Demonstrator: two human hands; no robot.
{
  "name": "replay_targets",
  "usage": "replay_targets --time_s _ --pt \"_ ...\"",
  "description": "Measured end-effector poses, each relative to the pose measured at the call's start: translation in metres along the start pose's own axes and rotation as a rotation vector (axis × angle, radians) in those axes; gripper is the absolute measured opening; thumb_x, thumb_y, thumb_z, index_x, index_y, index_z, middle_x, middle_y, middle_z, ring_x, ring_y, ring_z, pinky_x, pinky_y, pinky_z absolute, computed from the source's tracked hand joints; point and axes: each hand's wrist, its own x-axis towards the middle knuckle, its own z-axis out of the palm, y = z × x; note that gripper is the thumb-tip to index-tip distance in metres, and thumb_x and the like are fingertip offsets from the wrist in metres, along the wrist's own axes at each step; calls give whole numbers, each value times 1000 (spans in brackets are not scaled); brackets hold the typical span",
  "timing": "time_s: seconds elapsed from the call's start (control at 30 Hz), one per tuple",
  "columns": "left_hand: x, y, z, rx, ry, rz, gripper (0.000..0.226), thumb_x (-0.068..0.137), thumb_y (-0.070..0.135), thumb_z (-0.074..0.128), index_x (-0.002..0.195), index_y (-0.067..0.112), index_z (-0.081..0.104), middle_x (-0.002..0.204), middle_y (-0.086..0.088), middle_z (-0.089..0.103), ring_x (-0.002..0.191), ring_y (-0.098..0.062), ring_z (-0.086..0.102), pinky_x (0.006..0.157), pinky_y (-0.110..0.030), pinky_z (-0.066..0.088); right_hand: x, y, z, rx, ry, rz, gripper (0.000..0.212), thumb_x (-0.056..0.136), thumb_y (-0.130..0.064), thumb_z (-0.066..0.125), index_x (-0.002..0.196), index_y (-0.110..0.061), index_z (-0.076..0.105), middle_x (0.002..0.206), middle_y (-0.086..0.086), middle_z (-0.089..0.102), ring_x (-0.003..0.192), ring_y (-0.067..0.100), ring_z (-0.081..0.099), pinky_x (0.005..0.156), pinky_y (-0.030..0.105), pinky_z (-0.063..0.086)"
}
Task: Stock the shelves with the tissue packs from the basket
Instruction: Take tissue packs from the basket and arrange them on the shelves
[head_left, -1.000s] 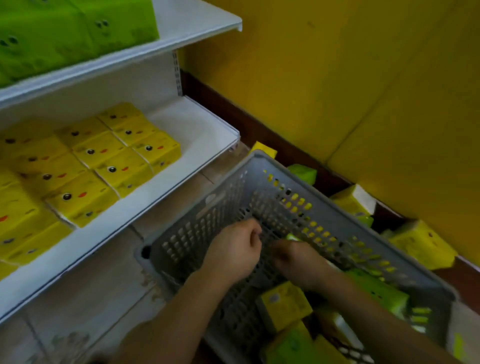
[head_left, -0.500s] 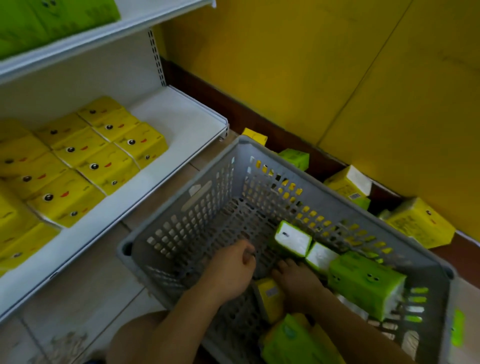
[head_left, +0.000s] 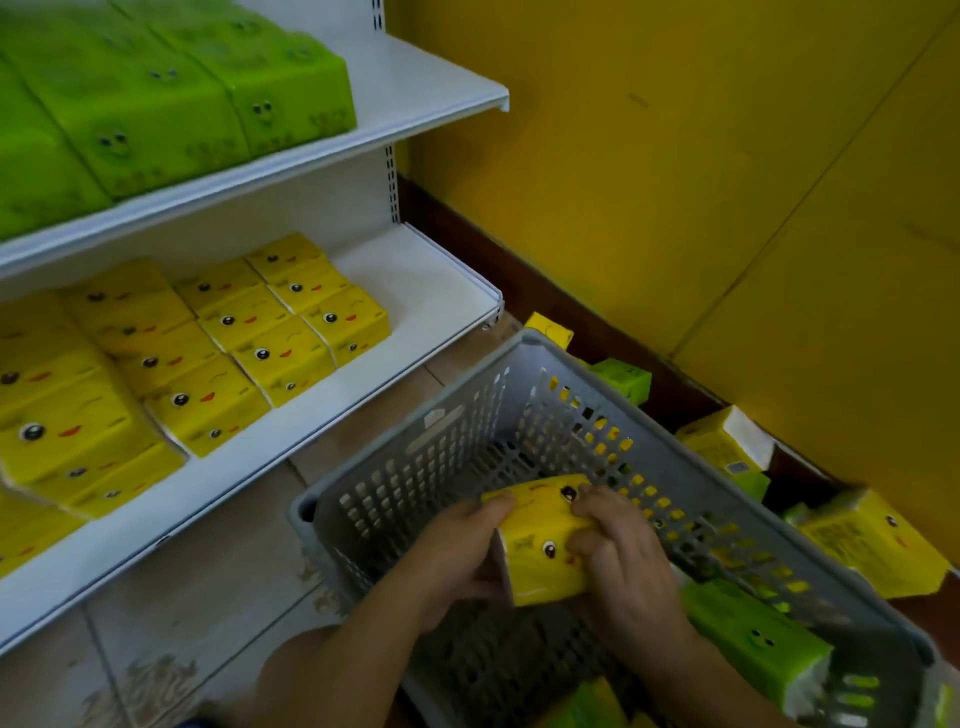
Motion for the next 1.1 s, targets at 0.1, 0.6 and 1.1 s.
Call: replay_targets --time_s 0.1,0.6,1.1 --pt "-5 10 -13 -88 106 199 26 92 34 63 115 22 61 110 -8 69 96 -27 70 74 -47 61 18 -13 -13 105 -6 -54 39 80 -22 77 106 -12 50 135 11 48 132 34 46 105 45 41" --pt "-78 39 -127 51 145 359 54 63 55 84 99 21 60 91 3 70 86 -14 69 74 -36 58 174 -85 -8 1016 -403 491 27 84 -7 71 106 -23 72 103 -10 75 98 6 69 78 17 52" --pt "-72 54 -219 -689 567 523 51 81 36 77 123 21 51 117 -9 68 97 -27 72 68 -47 61 250 -195 124 1175 -327 824 42 86 -35 72 122 -29 52 109 1 69 93 18 70 71 34 60"
